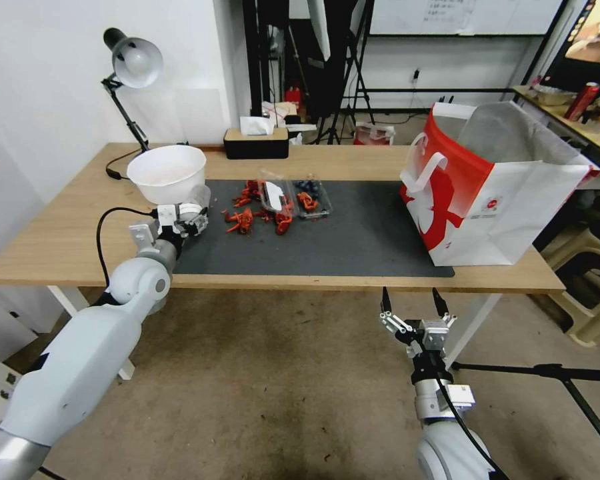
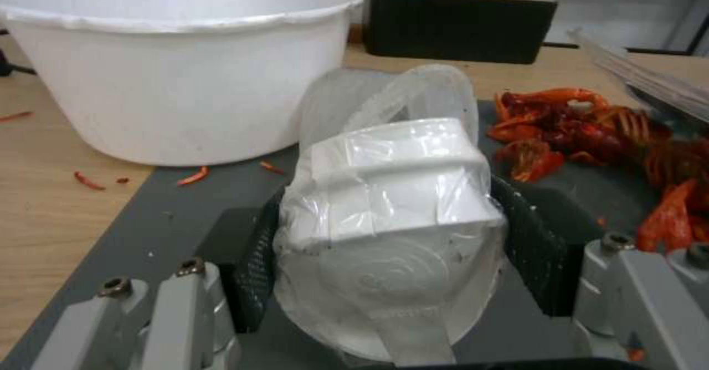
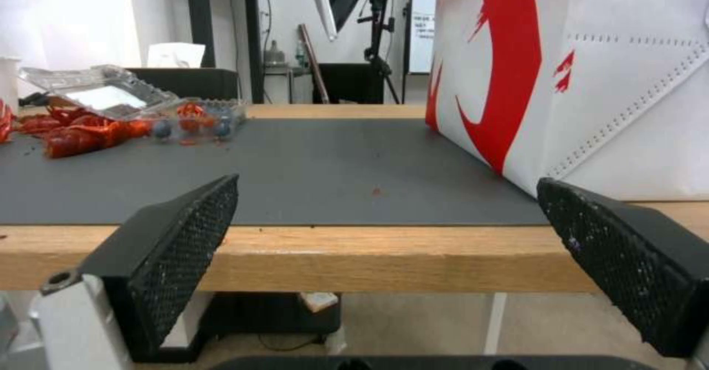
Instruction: Pick up the trash from the table and place it into the takeout bag.
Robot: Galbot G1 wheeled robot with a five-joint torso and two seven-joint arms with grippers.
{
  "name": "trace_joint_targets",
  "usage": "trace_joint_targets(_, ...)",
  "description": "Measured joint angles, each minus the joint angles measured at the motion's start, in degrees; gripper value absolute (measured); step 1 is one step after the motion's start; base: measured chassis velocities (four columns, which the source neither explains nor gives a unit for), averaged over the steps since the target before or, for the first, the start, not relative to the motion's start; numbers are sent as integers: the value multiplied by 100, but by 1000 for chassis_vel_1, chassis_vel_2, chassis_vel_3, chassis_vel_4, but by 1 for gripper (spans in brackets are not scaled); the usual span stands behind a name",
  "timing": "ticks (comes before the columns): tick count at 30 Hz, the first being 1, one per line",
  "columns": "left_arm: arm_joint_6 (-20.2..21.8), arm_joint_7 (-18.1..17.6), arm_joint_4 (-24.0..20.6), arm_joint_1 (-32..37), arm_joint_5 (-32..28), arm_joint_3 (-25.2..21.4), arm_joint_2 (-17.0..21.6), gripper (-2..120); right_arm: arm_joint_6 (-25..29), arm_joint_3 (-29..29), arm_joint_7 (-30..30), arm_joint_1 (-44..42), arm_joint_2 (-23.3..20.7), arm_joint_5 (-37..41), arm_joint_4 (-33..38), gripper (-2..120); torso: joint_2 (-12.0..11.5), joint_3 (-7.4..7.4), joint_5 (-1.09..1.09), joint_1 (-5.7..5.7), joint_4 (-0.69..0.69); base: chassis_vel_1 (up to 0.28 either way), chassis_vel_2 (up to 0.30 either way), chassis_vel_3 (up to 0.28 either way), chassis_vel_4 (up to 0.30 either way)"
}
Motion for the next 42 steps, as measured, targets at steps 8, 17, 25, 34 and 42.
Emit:
trace_joint_targets(8,-401,820,-144,183,298,-84,175,60,17,-6,1,-20,12,-20,4,100,0,1,-1,0,-2,0,0,0,0)
trace_joint_targets(17,-1013,1439,-278,128,337,-75,308,60,21,-22,2,-20,29,-36,5,100,0,1,0,0,-1,0,0,0,0)
trace_joint_targets(25,-1621,2117,-330,-363,48,355,374,60,25,9,8,-22,39,-37,-5,100,0,1,0,2,-1,0,0,0,0)
trace_joint_targets(34,-1844,2395,-299,-1679,-448,1510,396,60,21,66,18,-24,73,-39,12,100,0,1,0,2,-2,0,0,0,0)
trace_joint_targets(42,-1866,2513,-19,-3213,-798,2703,-7,60,12,102,28,-22,160,-58,22,100,0,2,0,2,-2,0,0,0,0)
